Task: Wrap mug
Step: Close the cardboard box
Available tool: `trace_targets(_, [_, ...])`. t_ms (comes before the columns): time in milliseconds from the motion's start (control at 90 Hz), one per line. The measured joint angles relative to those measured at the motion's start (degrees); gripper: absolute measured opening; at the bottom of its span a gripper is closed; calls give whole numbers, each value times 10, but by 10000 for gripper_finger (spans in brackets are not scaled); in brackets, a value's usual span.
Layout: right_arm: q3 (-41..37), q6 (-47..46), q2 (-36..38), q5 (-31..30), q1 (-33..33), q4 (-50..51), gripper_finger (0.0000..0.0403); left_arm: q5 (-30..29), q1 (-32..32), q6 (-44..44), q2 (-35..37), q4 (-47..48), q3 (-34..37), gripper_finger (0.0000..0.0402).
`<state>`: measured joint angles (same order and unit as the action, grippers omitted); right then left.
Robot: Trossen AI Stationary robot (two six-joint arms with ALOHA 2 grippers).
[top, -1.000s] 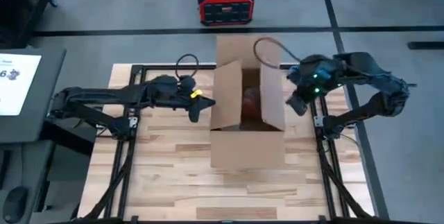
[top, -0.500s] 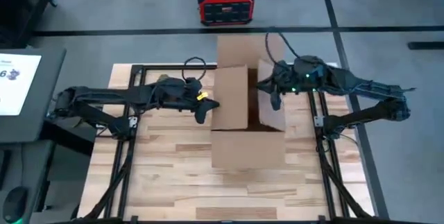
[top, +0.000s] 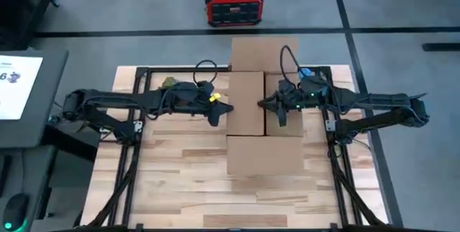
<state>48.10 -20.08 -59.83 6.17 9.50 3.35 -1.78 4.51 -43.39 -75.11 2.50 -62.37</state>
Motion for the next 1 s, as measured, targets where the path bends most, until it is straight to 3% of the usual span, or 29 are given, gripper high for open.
trace_targets(111, [-2,0,0,6,-2,3,0,-6,15,2,11,14,-52,0])
trace_targets(211, [-2,0,0,29,-2,8,0,-40,52,25,11,105,-102,0])
trace_targets(422, [-2,6,0,57,-2,13,0,-54,211,56,-19,244,-118,0])
trace_targets(511, [-2,6,0,60,-2,15,0,16,280,67,-53,243,-114,0])
trace_targets(633, [-2,6,0,66,-5,21,0,147,314,90,-107,92,-129,0])
trace_targets(822, [-2,5,0,75,-7,31,0,244,312,97,-208,2,-206,0])
trace_targets(1000, [-2,4,0,75,-8,43,0,413,278,128,-263,-4,-305,0])
